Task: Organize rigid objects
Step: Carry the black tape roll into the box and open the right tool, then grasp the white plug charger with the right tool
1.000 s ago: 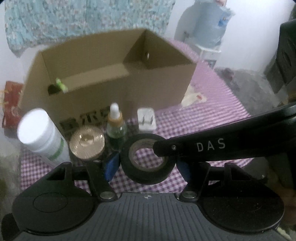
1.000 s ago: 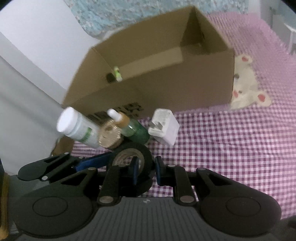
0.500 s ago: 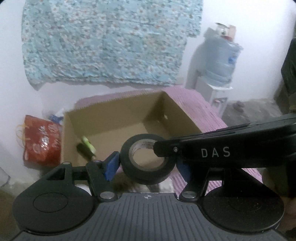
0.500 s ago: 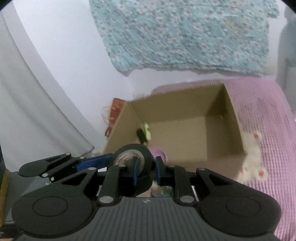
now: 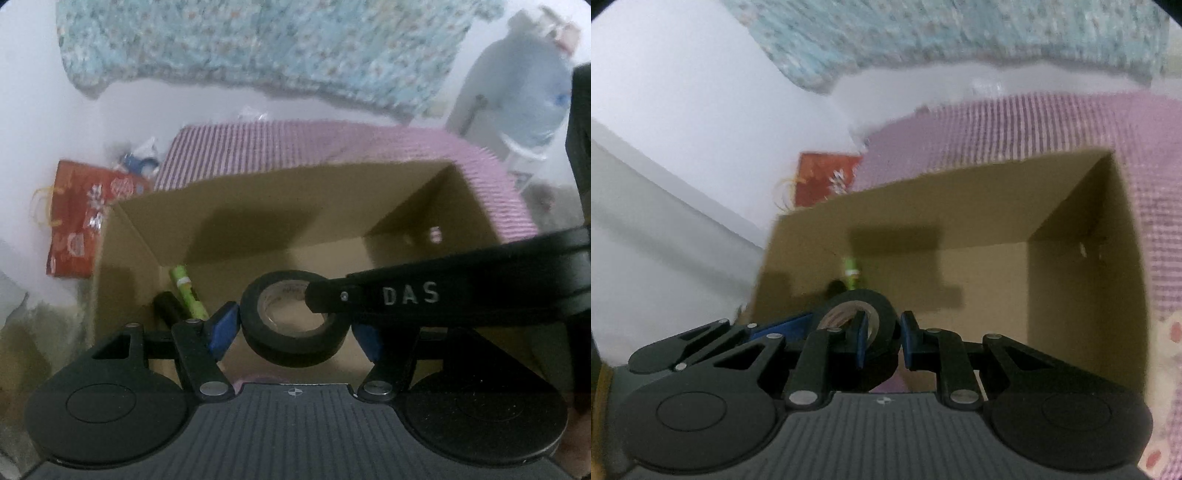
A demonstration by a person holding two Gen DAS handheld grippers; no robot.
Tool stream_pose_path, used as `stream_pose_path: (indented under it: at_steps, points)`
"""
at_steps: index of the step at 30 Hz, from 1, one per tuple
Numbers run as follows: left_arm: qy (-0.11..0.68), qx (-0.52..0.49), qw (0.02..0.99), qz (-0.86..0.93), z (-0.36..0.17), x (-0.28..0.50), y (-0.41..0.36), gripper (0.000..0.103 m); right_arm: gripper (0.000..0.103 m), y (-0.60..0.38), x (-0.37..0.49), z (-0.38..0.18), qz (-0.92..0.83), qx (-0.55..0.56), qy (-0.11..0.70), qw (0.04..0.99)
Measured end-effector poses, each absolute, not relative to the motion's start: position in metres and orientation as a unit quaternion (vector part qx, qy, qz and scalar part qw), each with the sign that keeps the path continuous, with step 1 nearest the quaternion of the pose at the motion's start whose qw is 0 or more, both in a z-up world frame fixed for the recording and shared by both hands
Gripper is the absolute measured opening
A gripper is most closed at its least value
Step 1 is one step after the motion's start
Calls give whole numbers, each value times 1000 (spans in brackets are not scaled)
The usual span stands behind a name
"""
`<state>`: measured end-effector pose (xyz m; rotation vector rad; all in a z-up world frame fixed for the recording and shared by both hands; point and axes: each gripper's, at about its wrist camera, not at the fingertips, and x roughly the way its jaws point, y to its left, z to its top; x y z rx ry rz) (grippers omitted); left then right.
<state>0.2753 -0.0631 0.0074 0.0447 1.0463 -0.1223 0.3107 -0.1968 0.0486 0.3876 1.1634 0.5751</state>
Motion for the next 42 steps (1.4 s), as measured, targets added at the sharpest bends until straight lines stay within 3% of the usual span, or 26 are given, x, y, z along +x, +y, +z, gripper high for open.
stream_pose_path:
  at_steps: [9,17,25,34,37,38,42]
  points:
    - [542,35,840,9,-31,314,-54,66,22,-170,363,-16,258,201,599,731]
    - [530,21,848,7,-23,311,-46,71,23,-167,365,-23,260,236,588,729]
    - [472,-11,881,-39,32,269,-49,78,22,-206,332,35,273,283,530,751]
    - [423,-50,896,-124,74,170,-46,81,24,-299,201,122,284,323,433,793]
    - [411,-21,902,-130,63,138,-53,81,36,-320,155,118,252,322,429,805]
    - [407,-12,904,-131,57,129,-55,80,45,-324,142,112,236,320,436,807]
    - [399,12,903,-158,33,98,-70,78,47,-330,108,80,187,322,470,800]
